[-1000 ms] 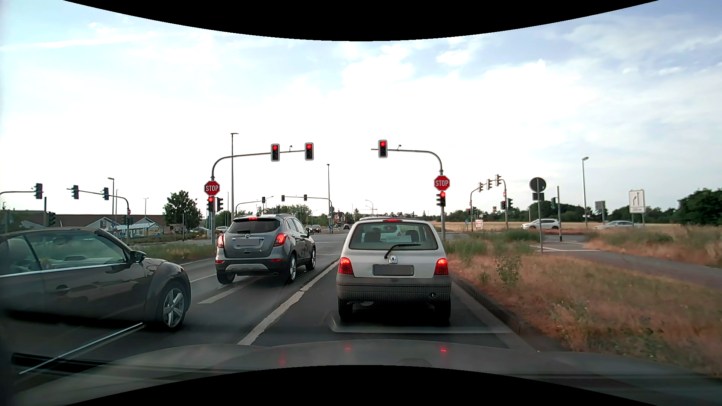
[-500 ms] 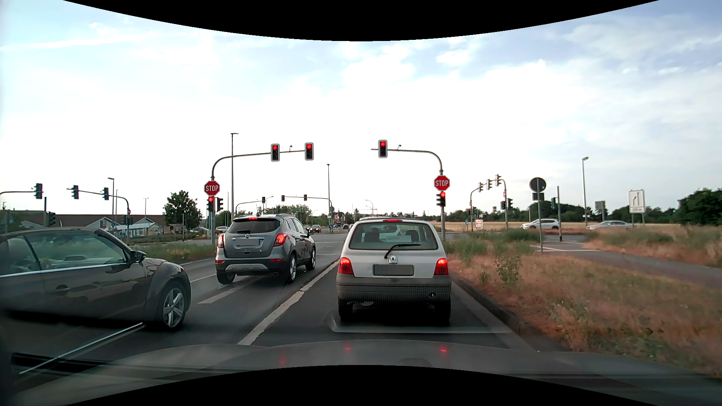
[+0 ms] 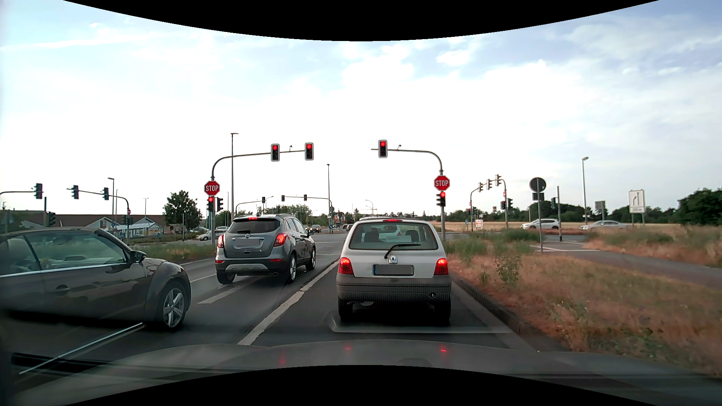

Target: Follow the waypoints while adhering to traffic rules and regulations

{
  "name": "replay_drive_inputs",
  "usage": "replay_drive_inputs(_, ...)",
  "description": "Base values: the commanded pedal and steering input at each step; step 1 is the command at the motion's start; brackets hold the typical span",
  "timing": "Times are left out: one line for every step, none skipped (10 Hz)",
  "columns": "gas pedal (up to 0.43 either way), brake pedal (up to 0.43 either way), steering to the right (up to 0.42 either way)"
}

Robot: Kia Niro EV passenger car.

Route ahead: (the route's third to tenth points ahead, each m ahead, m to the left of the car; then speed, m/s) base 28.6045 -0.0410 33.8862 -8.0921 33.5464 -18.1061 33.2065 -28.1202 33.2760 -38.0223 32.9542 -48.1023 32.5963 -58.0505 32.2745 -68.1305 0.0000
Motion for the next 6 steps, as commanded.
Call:
replay_drive_inputs(0.000, 0.378, -0.010)
replay_drive_inputs(0.000, 0.378, -0.010)
replay_drive_inputs(0.000, 0.378, -0.010)
replay_drive_inputs(0.000, 0.378, -0.010)
replay_drive_inputs(0.000, 0.378, -0.010)
replay_drive_inputs(0.000, 0.378, -0.009)
